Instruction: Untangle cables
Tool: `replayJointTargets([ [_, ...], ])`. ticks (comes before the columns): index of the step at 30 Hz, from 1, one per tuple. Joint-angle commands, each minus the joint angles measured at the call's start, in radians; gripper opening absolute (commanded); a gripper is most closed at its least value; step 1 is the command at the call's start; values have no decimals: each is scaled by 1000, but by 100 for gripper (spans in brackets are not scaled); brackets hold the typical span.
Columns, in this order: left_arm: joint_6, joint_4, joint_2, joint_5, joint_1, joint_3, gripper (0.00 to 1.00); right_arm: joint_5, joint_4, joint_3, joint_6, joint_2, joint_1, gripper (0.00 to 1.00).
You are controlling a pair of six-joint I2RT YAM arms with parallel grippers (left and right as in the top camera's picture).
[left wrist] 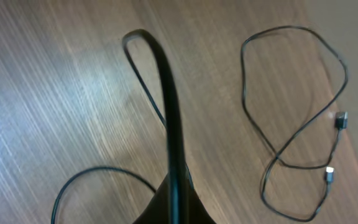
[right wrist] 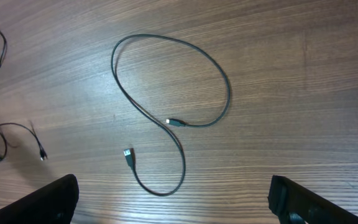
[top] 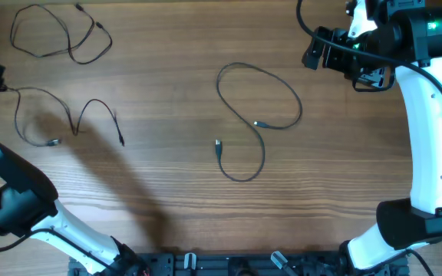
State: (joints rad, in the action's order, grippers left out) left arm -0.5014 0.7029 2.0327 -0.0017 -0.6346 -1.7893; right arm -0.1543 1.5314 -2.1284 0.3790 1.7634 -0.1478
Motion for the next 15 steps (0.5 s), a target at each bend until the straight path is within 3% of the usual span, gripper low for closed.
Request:
replayJointTargets([
  [1,8,3,24,15,-24,-15,4,-13,6,-4,-13,-2,-6,100],
  [2,8,18,44,15,-33,-15,9,-13,6,-4,-13,-2,-6,100],
  [3,8,38,66,15,-40,-15,41,-13,6,-4,-13,-2,-6,100],
  [5,28,80,103,16,-45,-15,68,-13,6,-4,-13,-2,-6,100],
  [6,27,87,105,29,-45,-15,73,-13,6,-4,-12,-2,-6,100],
  [8,27,79,87,151,-43,-17,95,-13,6,-4,-13,-2,-6,100],
  [12,26,103,-14,223,-26,-18,100,-13,-1,-4,-13,-2,-6,100],
  [15,23,268,-69,294,37,-18,100,-13,-24,-4,-12,-2,-6,100],
])
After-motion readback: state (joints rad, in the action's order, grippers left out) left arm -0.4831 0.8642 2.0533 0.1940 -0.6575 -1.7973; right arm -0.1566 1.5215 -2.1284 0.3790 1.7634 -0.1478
